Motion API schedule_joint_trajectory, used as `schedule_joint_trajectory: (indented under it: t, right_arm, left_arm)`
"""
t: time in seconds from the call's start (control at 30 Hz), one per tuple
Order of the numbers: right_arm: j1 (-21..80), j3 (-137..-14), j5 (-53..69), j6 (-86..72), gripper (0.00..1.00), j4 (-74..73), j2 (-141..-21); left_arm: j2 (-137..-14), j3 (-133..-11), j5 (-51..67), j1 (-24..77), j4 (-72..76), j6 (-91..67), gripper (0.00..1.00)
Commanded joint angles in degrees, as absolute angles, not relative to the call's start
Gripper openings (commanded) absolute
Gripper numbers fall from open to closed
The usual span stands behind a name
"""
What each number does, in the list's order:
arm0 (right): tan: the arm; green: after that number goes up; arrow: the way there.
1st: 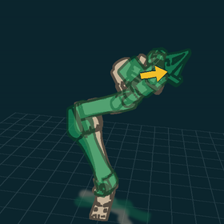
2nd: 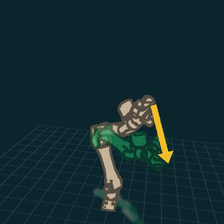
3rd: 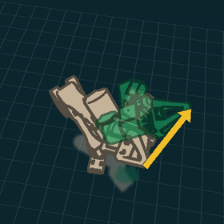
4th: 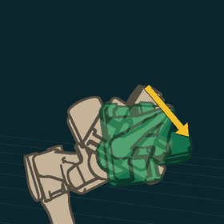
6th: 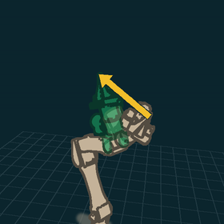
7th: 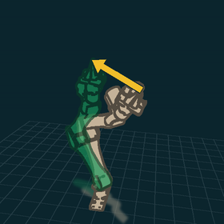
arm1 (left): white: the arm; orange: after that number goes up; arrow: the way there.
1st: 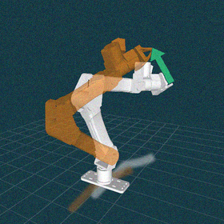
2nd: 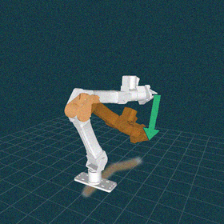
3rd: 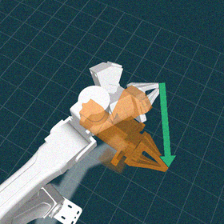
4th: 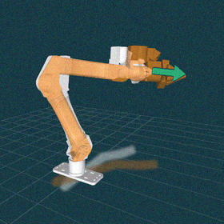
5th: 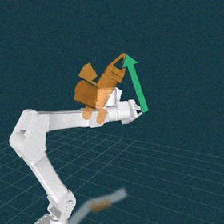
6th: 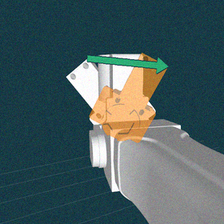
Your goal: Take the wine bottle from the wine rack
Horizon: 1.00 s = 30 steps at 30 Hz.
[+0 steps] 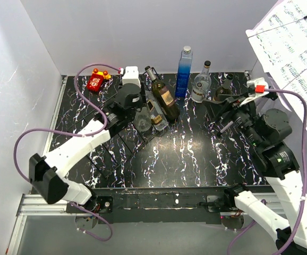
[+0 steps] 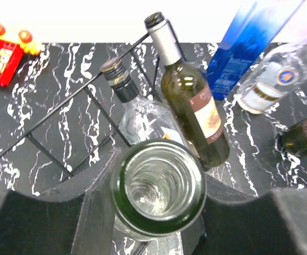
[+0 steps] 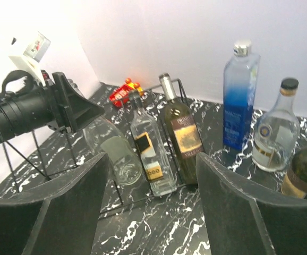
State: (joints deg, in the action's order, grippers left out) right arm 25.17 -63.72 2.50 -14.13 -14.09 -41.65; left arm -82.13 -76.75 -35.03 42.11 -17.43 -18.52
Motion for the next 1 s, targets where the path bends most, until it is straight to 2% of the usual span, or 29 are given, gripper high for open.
schedule_joint_trajectory:
  t: [0.0, 0.37, 0.6, 0.97]
  right_arm:
    - [25.31, -68.47, 7.99, -14.15, 0.73, -12.84, -39.91]
    - [25.4, -71.19, 21.0, -21.79, 0.73, -5.64, -39.64]
    - [25.4, -71.72, 22.5, -26.45, 0.72, -2.2, -38.85]
    - [25.4, -72.86, 21.45, -29.27, 0.72, 1.04, -37.44]
  left_arm:
    - [-72.79, -74.1, -23.93, 41.75, -0.36, -10.55, 0.0]
    - [-67.94, -64.08, 6.05, 45.43, 11.77, -10.02, 0.0]
    - [-72.85, -63.89, 9.66, 51.76, 16.69, -7.83, 0.0]
    - [-86.38, -71.1, 12.3, 58.18, 22.93, -7.12, 0.0]
